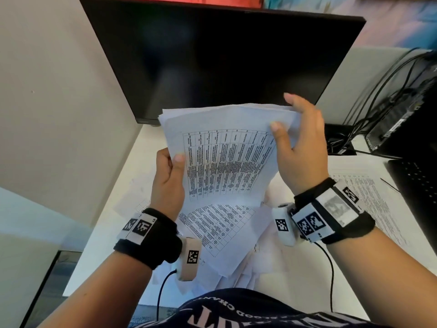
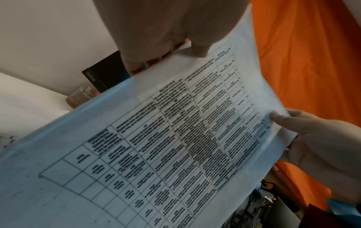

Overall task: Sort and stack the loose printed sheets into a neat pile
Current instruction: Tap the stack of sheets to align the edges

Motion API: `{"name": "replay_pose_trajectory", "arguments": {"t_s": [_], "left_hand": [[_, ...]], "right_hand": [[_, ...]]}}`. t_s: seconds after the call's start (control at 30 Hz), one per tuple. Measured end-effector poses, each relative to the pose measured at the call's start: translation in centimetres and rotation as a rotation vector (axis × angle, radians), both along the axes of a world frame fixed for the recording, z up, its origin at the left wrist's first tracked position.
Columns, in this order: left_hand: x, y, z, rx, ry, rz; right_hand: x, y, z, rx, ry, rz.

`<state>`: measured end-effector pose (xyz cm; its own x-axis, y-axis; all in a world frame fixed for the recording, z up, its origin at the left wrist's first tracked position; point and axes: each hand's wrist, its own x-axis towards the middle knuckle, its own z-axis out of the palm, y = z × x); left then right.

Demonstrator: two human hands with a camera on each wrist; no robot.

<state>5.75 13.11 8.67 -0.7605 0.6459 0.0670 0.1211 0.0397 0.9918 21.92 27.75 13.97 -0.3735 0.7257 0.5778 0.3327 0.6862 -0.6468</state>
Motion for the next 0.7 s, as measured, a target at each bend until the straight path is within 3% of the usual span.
{"name": "replay_pose_trajectory", "arguments": {"t_s": [0.1,0.27,0.4,0.57,0.7], "left_hand": [[-0.3,0.1,-0.6,-0.016,0.013,-0.012],[-0.2,0.2,-1.6,-0.092,-0.016,-0.065],[0.0,0.2,-1.5,-0.086,-0.059,0.005],[0.3,0.1,-0.1,-0.064,-0.094,0.022],[0.2,0.6,-0.4,-0.108,-0.084,-0.057]], "right_hand": [[0.0,0.1,-0.1,-0.050,0.060,-0.039],[0.2,-0.7,0.6,-0.177,0.194,0.045],[0.5,-0.5,-0.8,-0.496,0.365,0.112],[1.7,-1.1,-4.0,-0.758,0.066,0.103],[2.7,-1.7,-4.9,-0.784,0.010,0.100]]}}
